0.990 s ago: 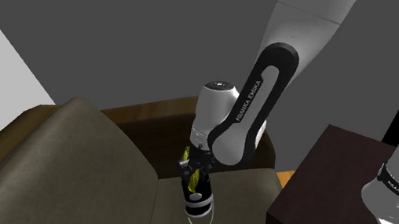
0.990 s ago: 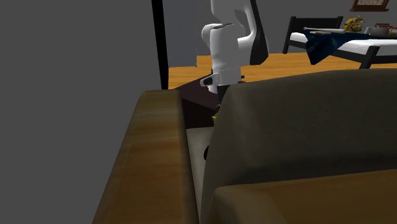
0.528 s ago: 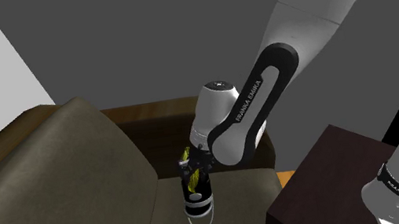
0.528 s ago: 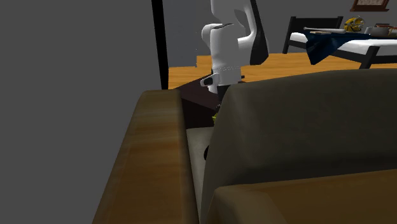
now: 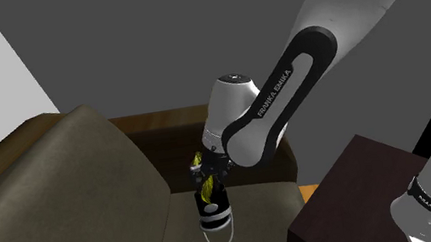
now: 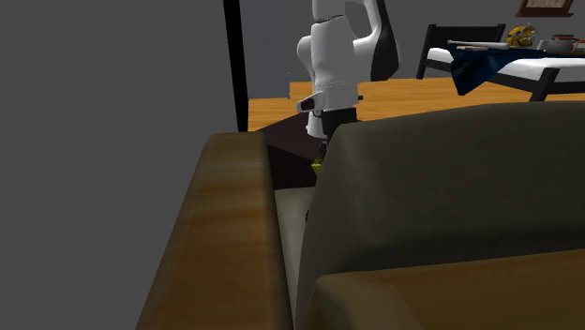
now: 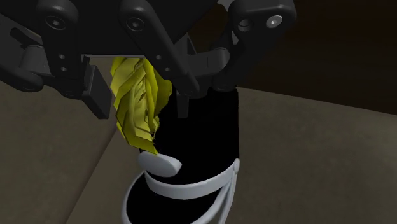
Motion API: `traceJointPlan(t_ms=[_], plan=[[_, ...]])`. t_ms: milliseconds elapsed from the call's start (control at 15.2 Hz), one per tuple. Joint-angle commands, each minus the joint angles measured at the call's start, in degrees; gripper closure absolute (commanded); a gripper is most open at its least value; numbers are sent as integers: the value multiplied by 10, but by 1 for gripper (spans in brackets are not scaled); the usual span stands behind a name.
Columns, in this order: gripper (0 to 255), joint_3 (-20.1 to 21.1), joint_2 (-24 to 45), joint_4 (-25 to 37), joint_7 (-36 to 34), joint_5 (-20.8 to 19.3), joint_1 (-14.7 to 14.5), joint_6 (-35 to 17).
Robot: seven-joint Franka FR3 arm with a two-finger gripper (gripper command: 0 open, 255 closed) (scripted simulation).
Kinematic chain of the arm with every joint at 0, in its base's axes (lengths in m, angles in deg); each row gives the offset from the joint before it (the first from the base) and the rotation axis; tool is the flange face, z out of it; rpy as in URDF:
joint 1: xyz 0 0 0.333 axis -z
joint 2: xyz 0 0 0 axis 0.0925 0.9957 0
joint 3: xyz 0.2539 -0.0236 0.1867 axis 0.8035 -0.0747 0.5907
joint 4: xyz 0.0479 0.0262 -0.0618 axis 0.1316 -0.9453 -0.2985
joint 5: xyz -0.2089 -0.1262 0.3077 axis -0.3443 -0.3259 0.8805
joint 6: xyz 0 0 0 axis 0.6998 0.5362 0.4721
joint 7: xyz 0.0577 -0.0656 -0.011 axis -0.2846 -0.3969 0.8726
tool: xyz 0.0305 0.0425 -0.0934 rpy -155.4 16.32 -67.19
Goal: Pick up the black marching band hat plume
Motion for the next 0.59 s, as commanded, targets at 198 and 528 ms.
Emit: traceJointPlan(t_ms=[198,528], plan=[[255,6,-42,2,1,12,8,42],[255,8,-65,5,0,16,10,67]])
